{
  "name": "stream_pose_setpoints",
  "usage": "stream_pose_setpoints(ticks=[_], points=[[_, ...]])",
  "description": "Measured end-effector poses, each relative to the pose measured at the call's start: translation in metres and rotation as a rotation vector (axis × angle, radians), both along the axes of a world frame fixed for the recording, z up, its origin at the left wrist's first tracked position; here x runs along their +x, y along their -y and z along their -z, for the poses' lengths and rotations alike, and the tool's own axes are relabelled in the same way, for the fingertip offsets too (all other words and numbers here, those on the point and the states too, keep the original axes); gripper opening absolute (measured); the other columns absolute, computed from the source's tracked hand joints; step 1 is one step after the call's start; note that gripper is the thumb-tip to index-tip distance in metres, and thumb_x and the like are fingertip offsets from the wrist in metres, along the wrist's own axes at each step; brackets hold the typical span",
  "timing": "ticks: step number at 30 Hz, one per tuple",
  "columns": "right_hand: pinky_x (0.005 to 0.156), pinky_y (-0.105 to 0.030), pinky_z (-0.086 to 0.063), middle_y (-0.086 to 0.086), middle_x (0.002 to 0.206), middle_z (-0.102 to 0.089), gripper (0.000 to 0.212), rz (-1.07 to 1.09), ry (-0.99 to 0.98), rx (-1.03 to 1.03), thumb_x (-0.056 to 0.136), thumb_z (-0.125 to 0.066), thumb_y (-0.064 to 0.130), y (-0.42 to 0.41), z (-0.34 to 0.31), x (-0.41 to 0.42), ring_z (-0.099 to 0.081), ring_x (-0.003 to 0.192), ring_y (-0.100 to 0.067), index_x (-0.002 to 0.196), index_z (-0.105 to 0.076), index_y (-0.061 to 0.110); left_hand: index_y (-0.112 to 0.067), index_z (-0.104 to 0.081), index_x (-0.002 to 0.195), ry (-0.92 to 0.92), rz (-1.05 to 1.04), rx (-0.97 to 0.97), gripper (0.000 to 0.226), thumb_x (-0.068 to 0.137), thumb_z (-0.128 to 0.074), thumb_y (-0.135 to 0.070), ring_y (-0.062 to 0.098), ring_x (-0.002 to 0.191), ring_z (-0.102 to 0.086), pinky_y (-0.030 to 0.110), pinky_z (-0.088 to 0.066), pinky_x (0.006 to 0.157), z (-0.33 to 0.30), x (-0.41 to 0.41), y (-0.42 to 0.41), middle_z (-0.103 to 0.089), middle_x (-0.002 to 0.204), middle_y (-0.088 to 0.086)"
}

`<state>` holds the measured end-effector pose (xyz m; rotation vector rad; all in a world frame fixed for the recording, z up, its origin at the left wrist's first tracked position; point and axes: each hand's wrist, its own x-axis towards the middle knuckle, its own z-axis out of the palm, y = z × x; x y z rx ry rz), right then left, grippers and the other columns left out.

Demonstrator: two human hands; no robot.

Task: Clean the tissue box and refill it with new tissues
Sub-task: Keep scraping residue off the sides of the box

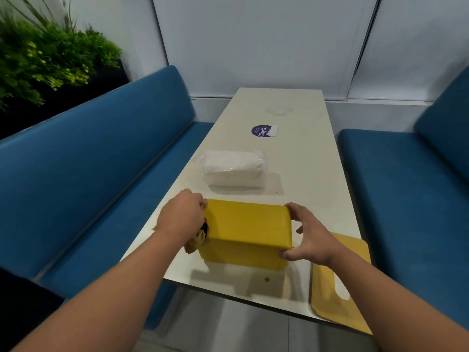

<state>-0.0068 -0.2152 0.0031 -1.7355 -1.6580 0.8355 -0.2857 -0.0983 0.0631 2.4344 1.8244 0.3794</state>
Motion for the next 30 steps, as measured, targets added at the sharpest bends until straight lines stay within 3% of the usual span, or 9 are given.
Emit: stream_pose_setpoints(ticks=[3,6,8,13,18,20,23,27,30], points=[[0.108,-0.036,-0.036,0.013,0.142,-0.034,0.130,0.007,-0.037,-0.045,0.037,-0.086,0.068,0.004,-0.007,0.003,-0.036,0.133,-0.011,0.146,-0.021,0.040,-0.022,-0.072,0.098,0.102,-0.099,-0.037,0.022,0.097,-0.050,-0.028,0.015,0.074,-0.055,0.025,-0.040,0.052,0.007,-0.024,-0.002,-0.059,0.088,-0.004],[0.113,-0.048,-0.030,0.008,0.151,-0.029,0.138,0.101,0.003,0.010,0.033,-0.075,0.083,-0.005,-0.028,-0.003,-0.030,0.139,-0.017,0.150,-0.016,0.041,-0.022,-0.072,0.096,0.235,-0.174,-0.075,0.019,0.096,-0.055,-0.032,0.012,0.074,-0.056,0.024,-0.043,0.054,0.013,-0.044,0.001,-0.059,0.085,-0.007],[0.115,-0.051,-0.027,0.003,0.156,-0.025,0.135,0.083,0.180,0.055,0.038,-0.069,0.086,-0.022,-0.050,-0.027,-0.027,0.142,-0.022,0.152,-0.015,0.036,-0.022,-0.071,0.097,0.282,-0.192,-0.085,0.017,0.095,-0.056,-0.029,0.011,0.074,-0.055,0.024,-0.043,0.054,0.015,-0.050,0.003,-0.058,0.083,-0.009],[0.113,-0.046,-0.027,-0.006,0.152,-0.030,0.130,-0.235,0.780,-0.006,0.049,-0.069,0.084,-0.075,-0.079,-0.119,-0.032,0.137,-0.029,0.152,-0.020,0.022,-0.024,-0.071,0.096,0.344,-0.212,-0.098,0.015,0.094,-0.057,-0.027,0.005,0.069,-0.053,0.024,-0.047,0.055,0.015,-0.059,0.007,-0.055,0.078,-0.013],[0.098,-0.043,-0.037,-0.005,0.132,-0.046,0.108,-0.270,0.946,-0.008,0.057,-0.074,0.066,-0.086,-0.072,-0.156,-0.046,0.119,-0.027,0.143,-0.030,0.017,-0.025,-0.071,0.094,0.395,-0.205,-0.114,0.015,0.093,-0.058,-0.030,0.008,0.071,-0.057,0.023,-0.047,0.055,0.011,-0.066,0.010,-0.060,0.082,-0.010],[0.093,-0.041,-0.040,-0.003,0.123,-0.048,0.102,-0.251,0.945,0.056,0.056,-0.074,0.063,-0.082,-0.080,-0.152,-0.050,0.111,-0.026,0.139,-0.034,0.018,-0.024,-0.072,0.092,0.410,-0.205,-0.119,0.016,0.093,-0.058,-0.032,0.007,0.071,-0.057,0.023,-0.047,0.054,0.006,-0.068,0.010,-0.063,0.083,-0.009],[0.094,-0.040,-0.042,0.000,0.126,-0.047,0.113,-0.195,0.866,0.165,0.051,-0.073,0.063,-0.072,-0.106,-0.126,-0.051,0.111,-0.025,0.145,-0.024,0.023,-0.025,-0.069,0.086,0.535,-0.212,-0.129,0.011,0.091,-0.061,-0.031,0.008,0.072,-0.059,0.028,-0.051,0.054,-0.006,-0.068,0.006,-0.065,0.083,-0.006],[0.096,-0.038,-0.046,0.007,0.136,-0.039,0.116,-0.098,0.472,0.173,0.052,-0.084,0.049,-0.050,-0.128,-0.079,-0.045,0.117,-0.018,0.146,-0.018,0.031,-0.031,-0.066,0.094,0.789,-0.196,-0.142,0.013,0.086,-0.066,-0.041,0.013,0.075,-0.065,0.026,-0.050,0.047,-0.030,-0.055,0.001,-0.066,0.086,-0.006],[0.096,-0.034,-0.047,0.010,0.136,-0.040,0.115,-0.046,0.266,0.181,0.048,-0.085,0.035,-0.039,-0.114,-0.058,-0.042,0.121,-0.012,0.145,-0.024,0.031,-0.029,-0.071,0.084,0.832,-0.135,-0.152,0.014,0.085,-0.066,-0.042,0.015,0.067,-0.064,0.025,-0.047,0.045,-0.047,-0.033,0.003,-0.067,0.080,-0.007]])
